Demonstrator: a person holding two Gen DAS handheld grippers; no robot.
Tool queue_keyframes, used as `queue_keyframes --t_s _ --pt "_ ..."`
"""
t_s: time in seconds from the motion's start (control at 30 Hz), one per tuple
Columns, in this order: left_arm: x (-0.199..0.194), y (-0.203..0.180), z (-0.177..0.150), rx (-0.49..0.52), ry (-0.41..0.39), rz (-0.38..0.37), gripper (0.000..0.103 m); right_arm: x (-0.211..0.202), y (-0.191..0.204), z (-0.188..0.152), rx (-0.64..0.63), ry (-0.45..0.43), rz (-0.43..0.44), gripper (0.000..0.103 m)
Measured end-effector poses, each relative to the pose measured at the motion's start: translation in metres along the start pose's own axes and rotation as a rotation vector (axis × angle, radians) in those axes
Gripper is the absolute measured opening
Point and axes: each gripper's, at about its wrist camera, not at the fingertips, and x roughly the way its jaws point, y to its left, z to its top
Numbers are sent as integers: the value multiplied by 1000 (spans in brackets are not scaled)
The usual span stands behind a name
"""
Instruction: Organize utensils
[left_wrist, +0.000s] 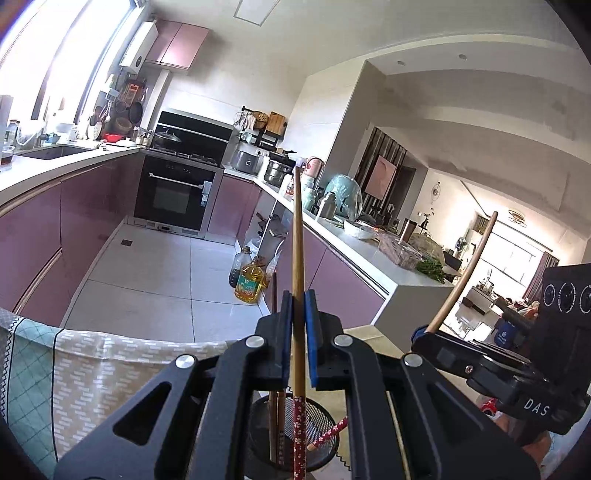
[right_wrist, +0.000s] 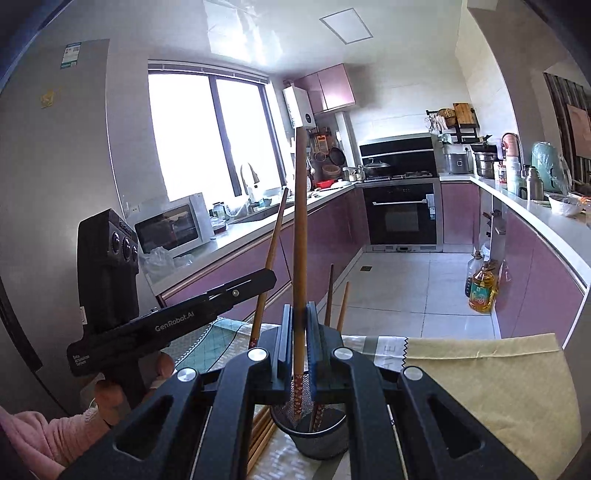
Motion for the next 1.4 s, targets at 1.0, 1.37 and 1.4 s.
queue_keyframes --t_s 1.0,1.37,1.4 --pt "54 18 -56 133 272 95 10 82 -33 -46 82 288 -56 9" --pt "17 16 -50 105 240 79 33 72 -30 -49 92 247 -57 28" --pt "11 17 -49 104 234 82 39 67 -27 -48 86 235 -49 30"
